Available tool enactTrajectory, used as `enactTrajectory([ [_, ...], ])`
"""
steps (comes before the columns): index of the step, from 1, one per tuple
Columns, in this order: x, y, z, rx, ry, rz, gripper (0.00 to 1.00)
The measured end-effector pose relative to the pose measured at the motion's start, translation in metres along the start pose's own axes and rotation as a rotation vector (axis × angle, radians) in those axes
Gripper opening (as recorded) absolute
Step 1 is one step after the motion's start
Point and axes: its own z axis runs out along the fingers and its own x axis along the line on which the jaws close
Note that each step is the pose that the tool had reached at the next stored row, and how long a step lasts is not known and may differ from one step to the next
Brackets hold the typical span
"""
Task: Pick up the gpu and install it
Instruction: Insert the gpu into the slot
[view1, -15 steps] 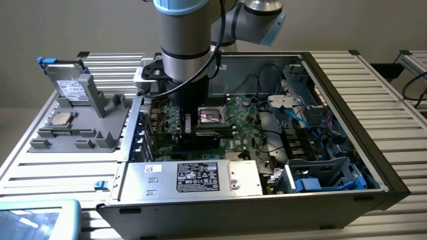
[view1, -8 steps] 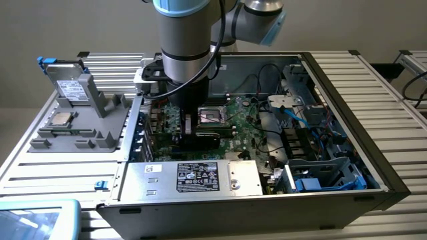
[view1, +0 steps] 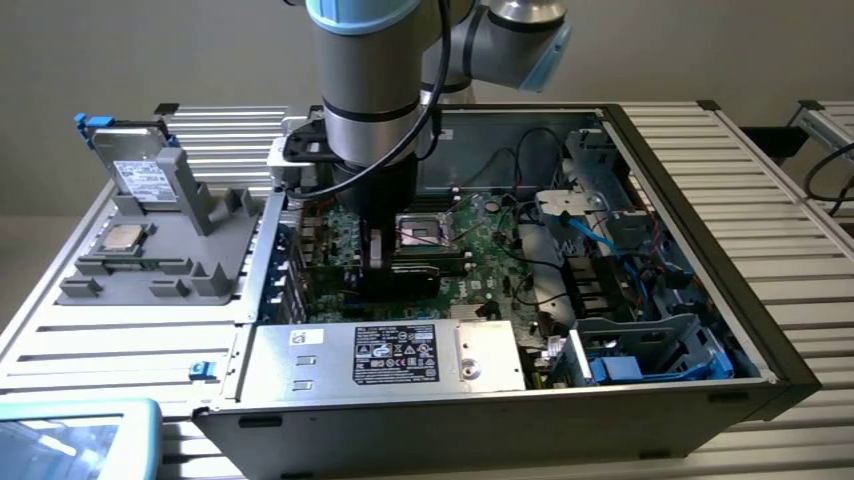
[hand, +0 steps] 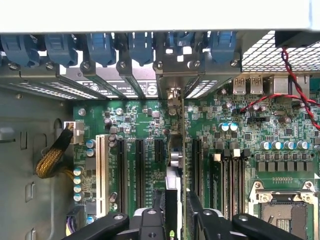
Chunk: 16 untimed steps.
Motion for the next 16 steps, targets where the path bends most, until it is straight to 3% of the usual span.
enactTrajectory([
  [1,0.0,0.0,0.0,0.0,0.0,0.0,0.41],
  [3,0.0,-0.0001,-0.0001,0.0,0.0001,0.0,0.41],
  [4,0.0,-0.0001,-0.0001,-0.0001,0.0002,0.0,0.47],
  [16,0.0,0.0002,-0.0176,-0.0021,0.0003,0.0,0.47],
])
